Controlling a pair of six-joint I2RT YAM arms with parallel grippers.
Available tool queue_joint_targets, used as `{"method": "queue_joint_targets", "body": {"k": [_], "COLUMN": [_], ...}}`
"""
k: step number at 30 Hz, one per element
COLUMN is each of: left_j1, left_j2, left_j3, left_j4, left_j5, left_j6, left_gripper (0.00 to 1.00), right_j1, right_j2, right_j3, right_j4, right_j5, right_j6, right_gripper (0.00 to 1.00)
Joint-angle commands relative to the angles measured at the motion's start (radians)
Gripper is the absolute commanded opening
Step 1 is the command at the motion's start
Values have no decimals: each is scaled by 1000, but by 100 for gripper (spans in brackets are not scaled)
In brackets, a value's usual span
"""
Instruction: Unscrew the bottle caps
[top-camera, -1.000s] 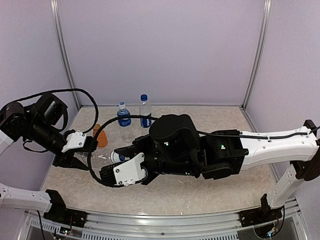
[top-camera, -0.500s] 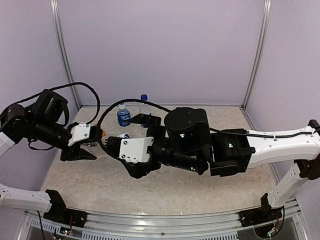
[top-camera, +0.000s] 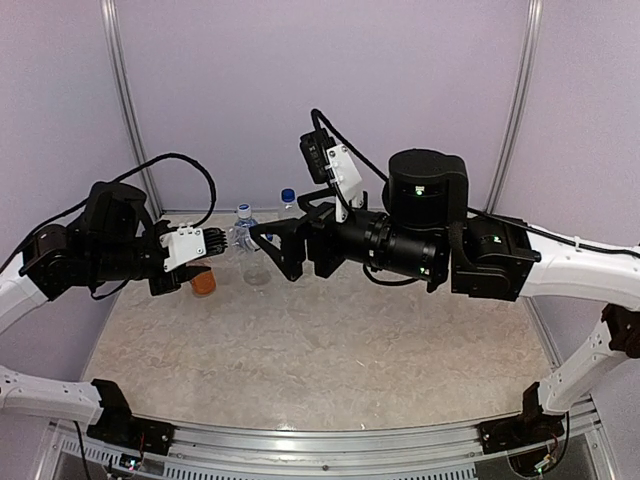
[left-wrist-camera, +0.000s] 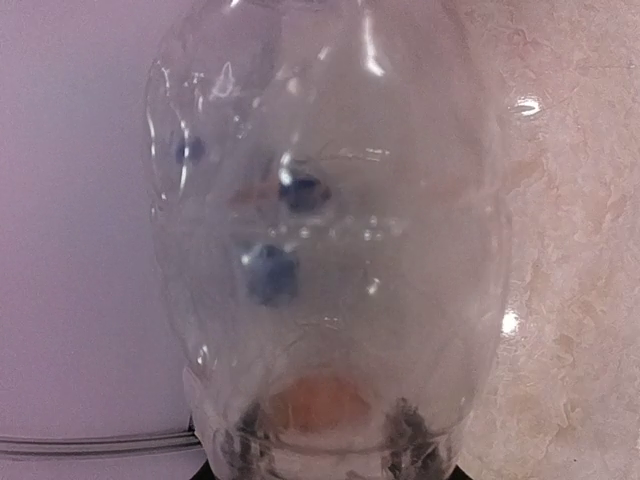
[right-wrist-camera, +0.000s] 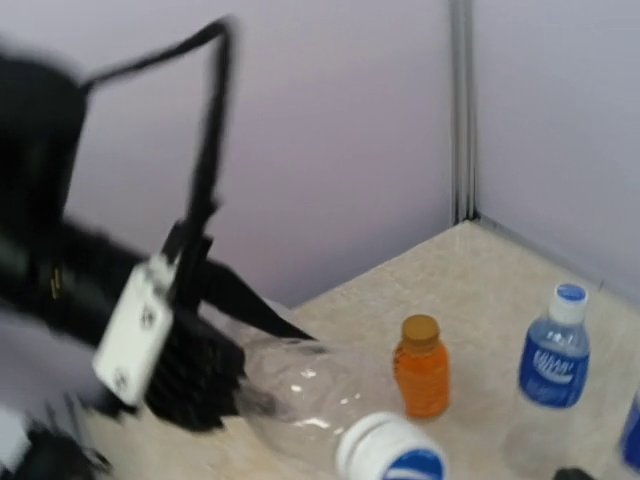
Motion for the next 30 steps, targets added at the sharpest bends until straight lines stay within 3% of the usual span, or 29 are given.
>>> {"method": "queue_joint_targets", "body": {"k": [1,9,19,27,30], "left_j1": [-10,-33,-34,-34,-34], "left_j2": [-1,-4,-17,-17,-22], "left_j3": [-19,-28,-37,-39,-41], "left_j4": [158,161,153,153,154], "left_j5": [-117,-114,-112,-114,-112], "left_j6": [82,109,115,119,119], "left_gripper": [25,25,25,25,25], "right_j1": [-3,-35,-165,-182,-183], "right_j2": [40,143,151,173,174], "right_j3": [67,173,131,112,101], "right_j4": [-94,-146,-146,-84,-70], "right_j5": [45,-33,-132,-327,-340], "right_j6": [303,321,353,369,377], "right_gripper": [97,92,85,71,58]}}
